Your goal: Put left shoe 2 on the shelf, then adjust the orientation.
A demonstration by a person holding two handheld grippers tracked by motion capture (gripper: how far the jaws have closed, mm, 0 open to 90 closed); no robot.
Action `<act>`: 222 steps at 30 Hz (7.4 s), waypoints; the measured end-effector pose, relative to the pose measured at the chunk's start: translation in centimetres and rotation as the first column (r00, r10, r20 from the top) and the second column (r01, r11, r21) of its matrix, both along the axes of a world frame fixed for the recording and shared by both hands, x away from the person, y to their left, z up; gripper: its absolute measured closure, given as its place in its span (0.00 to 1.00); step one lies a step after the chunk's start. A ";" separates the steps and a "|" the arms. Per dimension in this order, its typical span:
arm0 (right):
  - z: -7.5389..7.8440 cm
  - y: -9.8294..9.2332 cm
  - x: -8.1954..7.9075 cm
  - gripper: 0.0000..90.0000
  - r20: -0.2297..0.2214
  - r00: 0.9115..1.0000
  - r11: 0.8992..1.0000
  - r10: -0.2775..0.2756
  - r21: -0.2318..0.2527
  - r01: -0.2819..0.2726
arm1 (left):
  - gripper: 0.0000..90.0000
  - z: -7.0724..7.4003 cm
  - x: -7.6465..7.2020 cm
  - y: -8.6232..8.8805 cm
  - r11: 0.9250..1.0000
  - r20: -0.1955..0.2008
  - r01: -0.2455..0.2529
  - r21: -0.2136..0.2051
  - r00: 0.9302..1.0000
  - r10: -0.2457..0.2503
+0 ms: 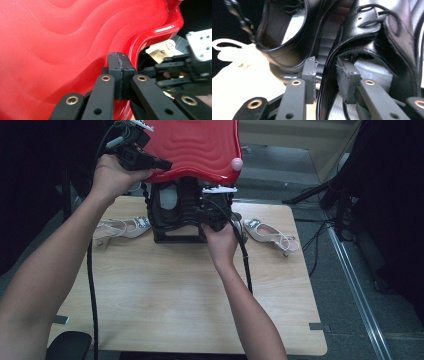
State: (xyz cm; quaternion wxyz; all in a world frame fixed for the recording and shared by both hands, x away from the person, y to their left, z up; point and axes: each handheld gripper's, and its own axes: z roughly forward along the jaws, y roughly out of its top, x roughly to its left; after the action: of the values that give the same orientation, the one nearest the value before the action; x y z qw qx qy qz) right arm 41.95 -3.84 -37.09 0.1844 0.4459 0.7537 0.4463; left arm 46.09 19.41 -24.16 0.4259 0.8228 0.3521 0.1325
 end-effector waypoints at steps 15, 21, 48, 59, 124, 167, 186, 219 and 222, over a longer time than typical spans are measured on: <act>-0.5 -2.7 -4.5 1.00 -0.040 0.989 0.990 0.140 0.019 -0.139 | 1.00 0.0 0.0 0.0 1.000 -0.001 -0.001 0.000 1.000 0.001; -2.0 -3.7 -4.7 1.00 -0.072 0.986 0.989 0.150 0.008 -0.150 | 1.00 0.0 0.0 0.0 1.000 -0.001 0.000 -0.001 1.000 0.000; -1.6 -2.3 -1.2 1.00 -0.056 0.990 0.991 0.128 -0.018 -0.130 | 1.00 0.0 0.1 0.0 1.000 -0.005 0.001 -0.007 1.000 -0.001; -0.9 -1.8 1.1 1.00 -0.047 0.993 0.994 0.106 -0.018 -0.107 | 1.00 0.0 0.1 0.1 1.000 -0.006 0.003 -0.008 1.000 -0.003; -7.7 -11.4 -7.9 0.63 -0.094 0.941 0.944 0.324 0.101 -0.315 | 0.78 -10.5 -10.8 5.3 0.992 -0.083 0.045 -0.119 0.995 -0.055; -11.0 -13.1 -7.7 0.64 -0.145 0.953 0.963 0.267 0.086 -0.257 | 1.00 -22.9 -10.1 13.8 0.986 -0.220 -0.130 -0.106 0.970 0.104; -11.0 -13.2 -8.1 0.59 -0.136 0.961 0.971 0.241 0.028 -0.239 | 1.00 -26.0 -8.8 20.6 0.958 -0.264 -0.267 -0.104 0.936 0.232; -11.4 -14.4 -9.1 0.54 -0.148 0.973 0.984 0.175 0.007 -0.176 | 1.00 -29.4 -5.6 25.8 0.896 -0.291 -0.441 -0.047 0.864 0.410; -11.4 -14.5 -9.2 0.54 -0.152 0.974 0.985 0.169 0.008 -0.170 | 1.00 -29.4 -5.6 25.8 0.896 -0.293 -0.442 -0.045 0.863 0.411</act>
State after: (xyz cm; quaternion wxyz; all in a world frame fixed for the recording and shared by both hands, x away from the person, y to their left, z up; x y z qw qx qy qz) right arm 32.75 -18.35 -48.48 0.0887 0.4121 0.8020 0.4231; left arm 40.54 45.21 -53.60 0.3777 0.7097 0.5882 0.0877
